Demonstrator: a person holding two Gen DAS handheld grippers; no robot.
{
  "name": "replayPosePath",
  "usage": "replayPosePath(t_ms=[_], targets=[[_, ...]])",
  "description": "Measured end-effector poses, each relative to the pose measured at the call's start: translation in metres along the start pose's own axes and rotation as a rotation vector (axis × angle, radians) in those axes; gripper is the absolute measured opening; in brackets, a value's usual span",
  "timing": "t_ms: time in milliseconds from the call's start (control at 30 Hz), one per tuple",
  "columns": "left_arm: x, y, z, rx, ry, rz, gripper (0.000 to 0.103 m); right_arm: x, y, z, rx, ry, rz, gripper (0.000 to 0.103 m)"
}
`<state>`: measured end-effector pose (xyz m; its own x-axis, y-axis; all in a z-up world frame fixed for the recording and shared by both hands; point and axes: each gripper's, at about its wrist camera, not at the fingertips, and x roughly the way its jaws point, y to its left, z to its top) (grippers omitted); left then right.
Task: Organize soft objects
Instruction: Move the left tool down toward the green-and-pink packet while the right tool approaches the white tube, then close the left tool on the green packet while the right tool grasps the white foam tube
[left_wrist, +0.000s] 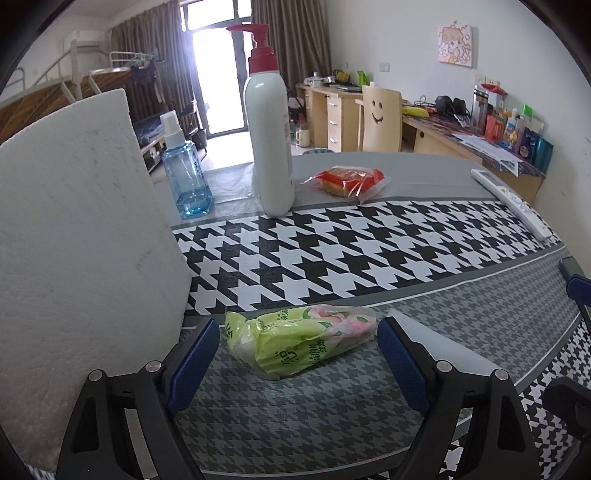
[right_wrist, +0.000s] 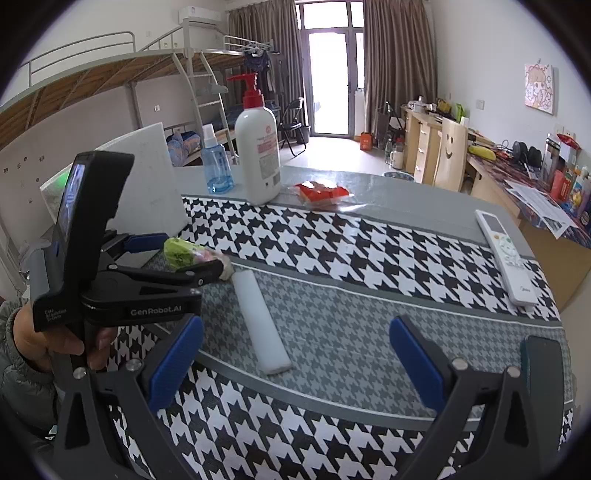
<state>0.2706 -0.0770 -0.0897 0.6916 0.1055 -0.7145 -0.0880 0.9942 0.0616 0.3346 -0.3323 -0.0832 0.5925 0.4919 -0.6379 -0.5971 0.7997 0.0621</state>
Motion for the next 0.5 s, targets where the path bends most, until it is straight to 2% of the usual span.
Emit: replayPosePath(t_ms=[200, 500], targets=[[0.0042, 0.0001, -0.0013, -0.005, 0.018, 0.005, 0.083, 0.0006, -0.0008, 0.0006, 0.000, 0.002, 0.003, 0.102], [0.0076, -0.0023, -0.0017, 0.005, 0.029, -0.012, 0.060, 0.0084, 0.0005, 0.0016, -0.007, 0.020, 0.001, 0.102]])
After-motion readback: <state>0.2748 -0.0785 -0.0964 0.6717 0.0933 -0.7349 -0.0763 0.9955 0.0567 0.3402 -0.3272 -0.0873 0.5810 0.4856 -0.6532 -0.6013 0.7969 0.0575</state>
